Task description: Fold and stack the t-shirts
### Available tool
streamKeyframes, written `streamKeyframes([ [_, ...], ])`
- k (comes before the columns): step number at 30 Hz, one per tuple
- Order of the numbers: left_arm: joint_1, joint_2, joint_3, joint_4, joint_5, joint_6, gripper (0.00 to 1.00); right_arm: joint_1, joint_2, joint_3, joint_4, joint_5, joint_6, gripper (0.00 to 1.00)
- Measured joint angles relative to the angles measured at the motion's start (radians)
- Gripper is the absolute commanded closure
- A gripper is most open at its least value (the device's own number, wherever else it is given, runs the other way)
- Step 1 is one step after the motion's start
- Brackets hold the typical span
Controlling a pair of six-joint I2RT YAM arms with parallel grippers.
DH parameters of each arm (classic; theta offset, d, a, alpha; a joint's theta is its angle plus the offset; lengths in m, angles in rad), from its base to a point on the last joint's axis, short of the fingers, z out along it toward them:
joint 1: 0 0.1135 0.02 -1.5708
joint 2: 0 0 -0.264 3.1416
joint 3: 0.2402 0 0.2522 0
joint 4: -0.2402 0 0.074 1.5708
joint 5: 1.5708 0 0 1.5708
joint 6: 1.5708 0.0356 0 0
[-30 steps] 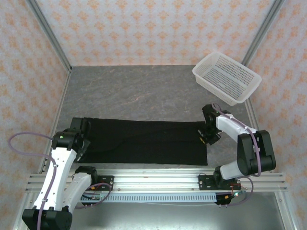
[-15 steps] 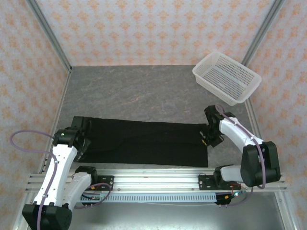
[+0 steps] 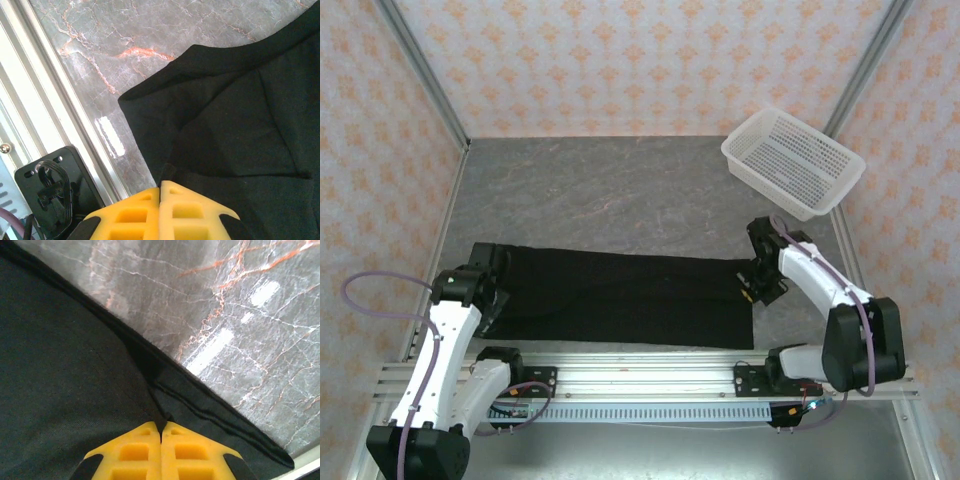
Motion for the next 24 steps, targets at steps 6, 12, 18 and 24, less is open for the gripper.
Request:
streamKeyframes([
  [6, 0.000, 0.000, 0.016, -0.001, -0.016, 0.016, 1.00, 0.000, -0.047, 0.013, -0.043, 0.001, 0.000, 0.96],
  [12, 0.000, -0.007, 0.027, -0.002, -0.028, 0.026, 1.00, 0.000, -0.057, -0.023, -0.063, 0.000, -0.016, 0.69],
  [18, 0.000, -0.024, 0.017, -0.001, -0.027, 0.026, 1.00, -0.002, -0.056, -0.048, -0.071, 0.015, -0.006, 0.62],
  [24, 0.000, -0.007, -0.019, 0.019, 0.001, 0.026, 1.00, 0.092, 0.013, 0.025, 0.006, 0.021, 0.000, 0.71],
])
